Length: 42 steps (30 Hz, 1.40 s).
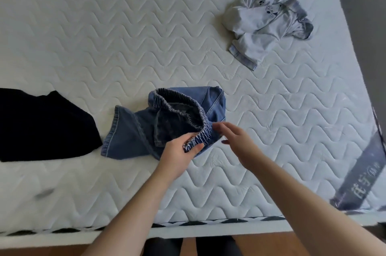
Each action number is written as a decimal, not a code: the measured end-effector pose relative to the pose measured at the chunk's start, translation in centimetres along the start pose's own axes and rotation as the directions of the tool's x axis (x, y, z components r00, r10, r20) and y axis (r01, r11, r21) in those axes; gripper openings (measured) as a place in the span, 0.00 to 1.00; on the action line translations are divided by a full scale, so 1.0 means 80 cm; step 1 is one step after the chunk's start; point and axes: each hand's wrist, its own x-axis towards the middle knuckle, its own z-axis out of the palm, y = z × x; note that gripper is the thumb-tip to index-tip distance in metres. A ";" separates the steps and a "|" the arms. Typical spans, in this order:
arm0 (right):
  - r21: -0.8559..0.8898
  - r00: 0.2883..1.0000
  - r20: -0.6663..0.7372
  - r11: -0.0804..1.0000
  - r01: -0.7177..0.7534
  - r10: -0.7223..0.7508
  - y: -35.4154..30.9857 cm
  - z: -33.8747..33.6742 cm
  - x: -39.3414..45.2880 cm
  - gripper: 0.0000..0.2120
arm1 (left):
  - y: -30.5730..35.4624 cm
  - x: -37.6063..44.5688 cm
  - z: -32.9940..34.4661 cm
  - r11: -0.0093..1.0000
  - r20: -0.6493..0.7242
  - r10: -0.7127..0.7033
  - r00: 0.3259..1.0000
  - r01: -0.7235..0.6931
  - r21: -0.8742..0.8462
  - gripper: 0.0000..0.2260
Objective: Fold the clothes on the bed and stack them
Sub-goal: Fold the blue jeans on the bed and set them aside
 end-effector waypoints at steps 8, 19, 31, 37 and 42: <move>0.264 0.983 0.181 0.964 -0.018 -0.031 -0.065 -0.005 -0.100 0.30 | 0.103 -0.055 -0.018 0.802 0.349 -0.002 0.937 0.210 -0.559 0.17; 0.367 0.965 0.064 0.905 0.215 -0.256 -0.124 -0.057 -0.180 0.16 | 0.236 -0.079 -0.024 0.974 0.289 0.184 0.940 -0.136 -0.179 0.18; 0.705 0.993 -0.119 0.705 0.079 0.008 -0.117 -0.154 -0.231 0.09 | 0.263 0.008 -0.013 0.899 0.153 0.296 0.943 -0.329 0.289 0.24; 0.737 0.994 -0.017 0.671 0.085 -0.108 -0.114 -0.203 -0.258 0.16 | 0.295 0.029 0.024 0.628 0.664 0.220 0.714 -0.625 0.464 0.30; 0.660 0.987 0.036 0.745 0.095 -0.158 -0.104 -0.224 -0.273 0.14 | 0.305 0.020 0.058 0.493 0.799 0.146 0.583 -0.743 0.452 0.22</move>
